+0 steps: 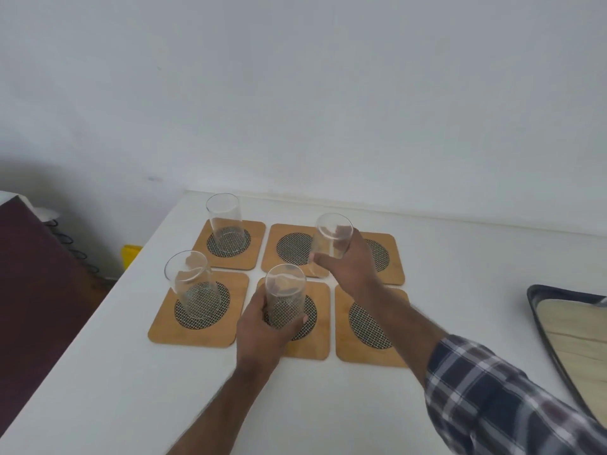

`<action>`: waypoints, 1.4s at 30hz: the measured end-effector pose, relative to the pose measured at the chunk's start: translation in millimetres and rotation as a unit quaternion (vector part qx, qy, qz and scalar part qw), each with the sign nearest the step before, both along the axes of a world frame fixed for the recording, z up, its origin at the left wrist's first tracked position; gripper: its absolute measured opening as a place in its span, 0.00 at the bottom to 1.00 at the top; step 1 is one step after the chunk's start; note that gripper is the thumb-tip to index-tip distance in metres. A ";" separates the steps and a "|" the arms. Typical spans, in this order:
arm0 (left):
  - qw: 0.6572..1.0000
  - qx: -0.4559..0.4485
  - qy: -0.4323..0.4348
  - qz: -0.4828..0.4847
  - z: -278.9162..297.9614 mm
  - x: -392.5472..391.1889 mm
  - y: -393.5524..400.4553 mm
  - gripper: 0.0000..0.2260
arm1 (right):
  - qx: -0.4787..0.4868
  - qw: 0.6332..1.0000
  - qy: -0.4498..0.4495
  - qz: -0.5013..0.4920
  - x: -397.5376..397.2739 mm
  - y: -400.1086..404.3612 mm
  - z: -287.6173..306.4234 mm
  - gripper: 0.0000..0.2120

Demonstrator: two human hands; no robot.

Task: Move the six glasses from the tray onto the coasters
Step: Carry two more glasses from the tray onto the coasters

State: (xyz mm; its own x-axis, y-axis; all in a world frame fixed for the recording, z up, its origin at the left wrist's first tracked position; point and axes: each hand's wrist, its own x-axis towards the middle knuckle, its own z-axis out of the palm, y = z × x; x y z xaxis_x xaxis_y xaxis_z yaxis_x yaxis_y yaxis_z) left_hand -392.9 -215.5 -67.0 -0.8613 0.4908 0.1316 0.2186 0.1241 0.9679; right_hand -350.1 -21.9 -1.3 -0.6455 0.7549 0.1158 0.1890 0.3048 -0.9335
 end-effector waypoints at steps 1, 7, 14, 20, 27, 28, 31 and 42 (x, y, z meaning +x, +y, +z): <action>1.000 -0.006 0.005 0.004 -1.2 0.1 0.1 0.30 | 0.000 1.000 -0.008 0.004 -7.6 2.5 -2.0 0.33; 0.999 -0.046 0.017 0.022 -8.3 0.3 0.8 0.31 | -0.023 0.999 -0.035 0.028 -48.1 15.5 -17.7 0.37; 0.996 -0.072 0.032 0.033 -8.3 0.6 0.7 0.31 | -0.022 0.998 -0.044 0.029 -74.6 17.5 -29.8 0.34; 0.995 -0.084 0.039 0.037 -5.3 2.1 1.1 0.31 | -0.011 0.998 -0.053 0.040 -86.8 18.8 -32.8 0.30; 0.994 -0.089 0.038 0.044 -5.6 3.0 1.6 0.33 | -0.043 0.996 -0.057 0.046 -82.1 15.1 -37.0 0.42; 0.995 -0.088 0.036 0.042 -5.2 3.0 1.3 0.35 | -0.043 0.996 -0.061 0.046 -77.7 13.3 -37.0 0.44; 0.996 -0.077 0.028 0.032 0.1 4.2 -1.3 0.39 | -0.049 0.996 -0.063 0.038 -58.6 7.0 -38.6 0.47; 0.987 -0.111 0.052 0.108 5.5 40.8 -44.1 0.41 | -0.039 0.997 -0.035 -0.056 56.6 -20.1 -35.2 0.33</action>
